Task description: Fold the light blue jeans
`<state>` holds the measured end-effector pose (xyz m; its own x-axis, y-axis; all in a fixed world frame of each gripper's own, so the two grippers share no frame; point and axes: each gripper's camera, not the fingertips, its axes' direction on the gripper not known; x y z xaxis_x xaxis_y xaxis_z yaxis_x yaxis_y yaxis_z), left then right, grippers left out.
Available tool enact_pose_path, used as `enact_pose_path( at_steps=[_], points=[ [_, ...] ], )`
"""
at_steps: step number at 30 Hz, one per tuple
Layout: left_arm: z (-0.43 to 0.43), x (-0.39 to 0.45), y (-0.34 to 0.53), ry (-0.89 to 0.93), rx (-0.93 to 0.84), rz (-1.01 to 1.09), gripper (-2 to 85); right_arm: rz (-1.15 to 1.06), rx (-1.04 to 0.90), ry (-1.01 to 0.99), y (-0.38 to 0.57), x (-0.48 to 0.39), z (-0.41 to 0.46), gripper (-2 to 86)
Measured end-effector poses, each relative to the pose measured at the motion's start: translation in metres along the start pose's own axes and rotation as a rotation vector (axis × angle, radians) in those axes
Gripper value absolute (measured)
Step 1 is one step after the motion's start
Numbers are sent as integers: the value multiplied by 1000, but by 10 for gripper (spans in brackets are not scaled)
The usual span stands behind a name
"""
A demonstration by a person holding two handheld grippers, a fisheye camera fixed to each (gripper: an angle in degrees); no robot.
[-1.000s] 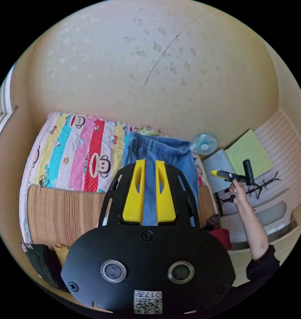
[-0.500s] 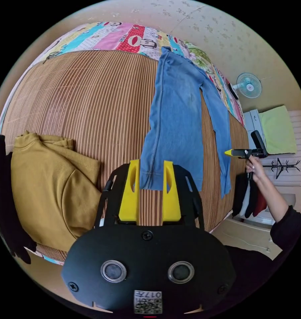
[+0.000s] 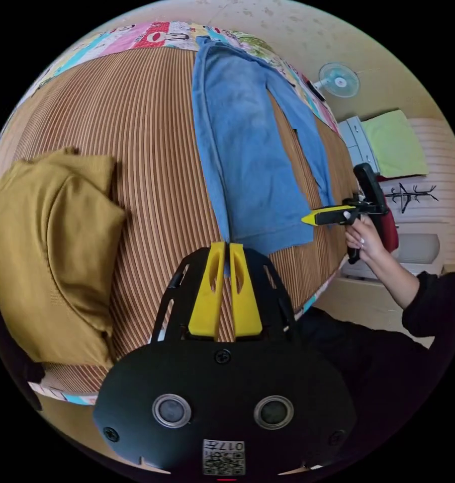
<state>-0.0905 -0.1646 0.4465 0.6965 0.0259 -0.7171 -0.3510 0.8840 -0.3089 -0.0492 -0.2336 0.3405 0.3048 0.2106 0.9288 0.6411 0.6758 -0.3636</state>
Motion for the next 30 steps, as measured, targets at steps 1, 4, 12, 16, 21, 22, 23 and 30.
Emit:
enact_pose_path(
  at_steps=[1, 4, 12, 16, 21, 22, 23, 30],
  points=[
    [-6, -8, 32, 42, 0, -31, -6, 3, -4, -4, 15, -1, 1, 27],
    [-11, -27, 98, 133, 9, -130, -7, 35, -25, -74, 81, 0, 14, 27],
    [1, -74, 158, -80, -46, -299, 4, 286, -21, -115, 165, 47, 10, 68],
    [-26, -73, 149, -91, 61, -253, 37, 364, 136, 129, 191, 62, -67, 86],
    [4, -31, 85, 80, 100, -32, 48, 353, 329, 407, 184, 90, -149, 111],
    [28, -17, 62, 156, 59, 18, 52, 353, 333, 403, 181, 96, -152, 112],
    [52, -2, 41, 244, 32, 50, 60, 356, 324, 381, 175, 108, -154, 112],
    [160, 74, -41, 291, -51, 115, 80, 300, 290, 188, 204, 140, -161, 28]
  ],
)
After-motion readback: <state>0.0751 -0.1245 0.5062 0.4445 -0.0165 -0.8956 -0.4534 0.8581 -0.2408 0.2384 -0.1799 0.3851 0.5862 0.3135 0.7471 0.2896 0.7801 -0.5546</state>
